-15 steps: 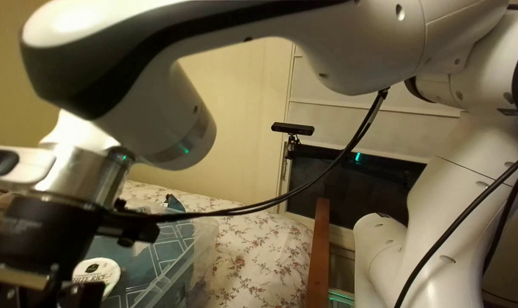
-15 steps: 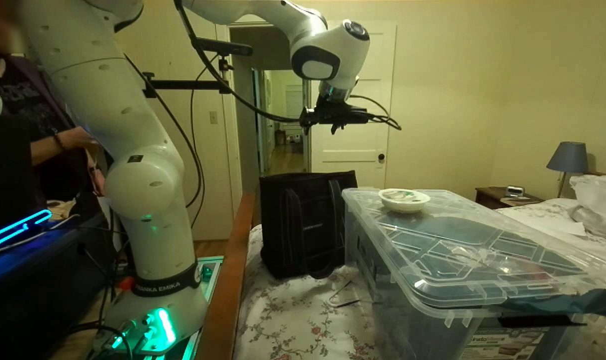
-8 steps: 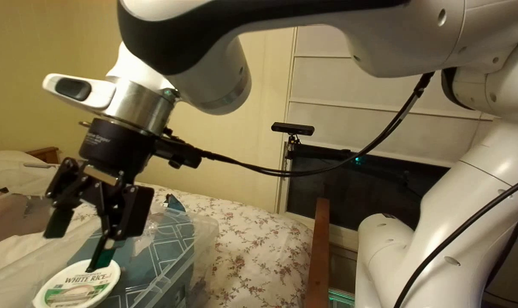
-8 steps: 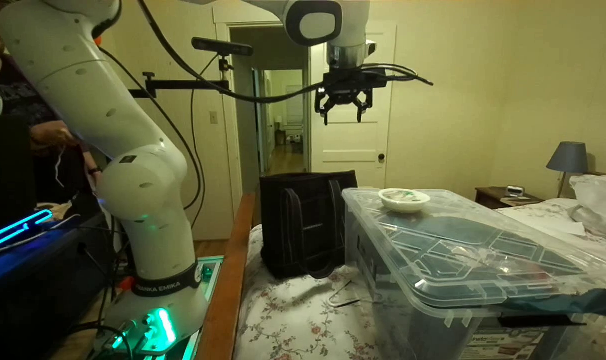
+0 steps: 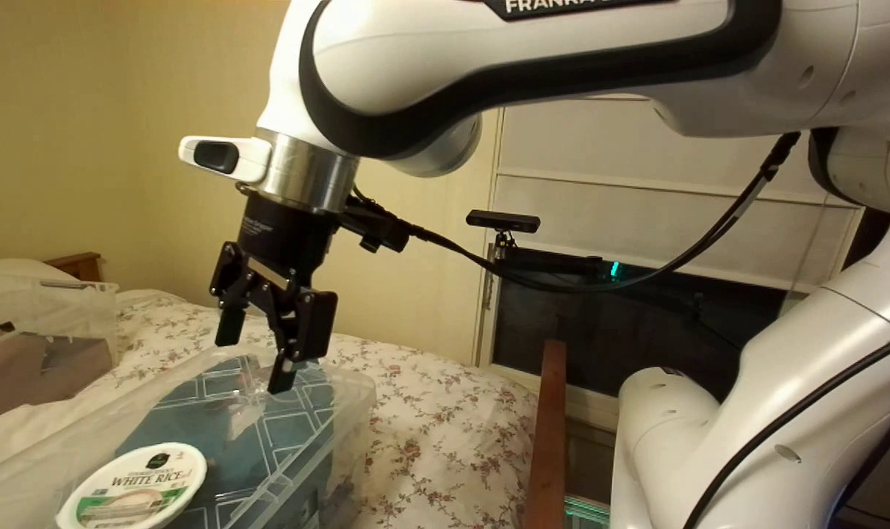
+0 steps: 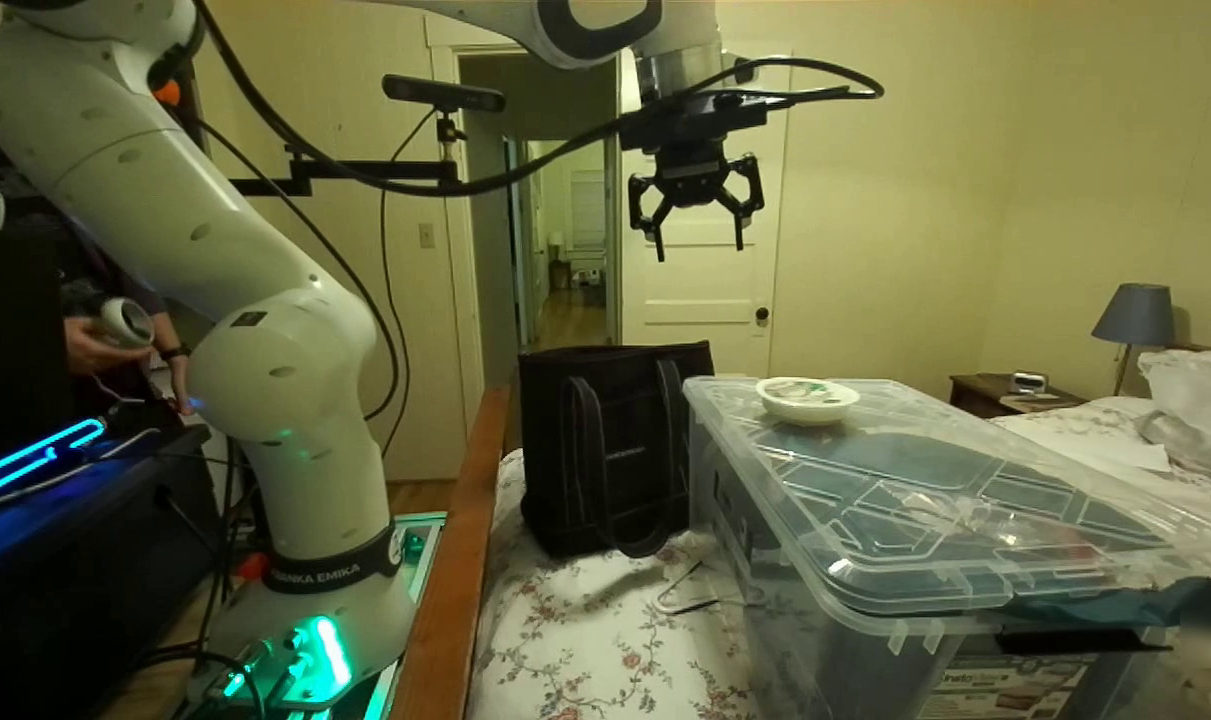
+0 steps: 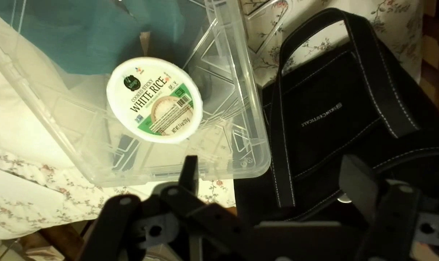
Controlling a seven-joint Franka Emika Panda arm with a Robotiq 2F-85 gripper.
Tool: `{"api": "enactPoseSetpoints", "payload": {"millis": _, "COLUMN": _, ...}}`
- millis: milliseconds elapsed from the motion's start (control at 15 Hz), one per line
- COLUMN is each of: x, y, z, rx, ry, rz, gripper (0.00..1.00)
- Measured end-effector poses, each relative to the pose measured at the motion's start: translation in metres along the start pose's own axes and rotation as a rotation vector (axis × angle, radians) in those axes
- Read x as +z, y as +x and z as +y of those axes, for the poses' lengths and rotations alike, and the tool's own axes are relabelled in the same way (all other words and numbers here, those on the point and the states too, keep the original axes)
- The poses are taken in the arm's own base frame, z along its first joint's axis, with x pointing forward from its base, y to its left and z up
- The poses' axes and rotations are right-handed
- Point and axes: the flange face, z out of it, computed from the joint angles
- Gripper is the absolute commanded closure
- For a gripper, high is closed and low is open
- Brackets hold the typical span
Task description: Put the white object and the bottle inside the bag
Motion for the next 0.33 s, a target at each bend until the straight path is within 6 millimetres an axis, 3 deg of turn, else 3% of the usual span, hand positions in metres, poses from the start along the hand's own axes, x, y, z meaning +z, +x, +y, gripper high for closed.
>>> {"api": "enactPoseSetpoints", "payload": {"millis": 333, "x": 0.0015, "y": -0.0011, "z": -0.0011, "rx": 0.005, "ry": 0.002, "rz": -0.003, "gripper": 0.0}}
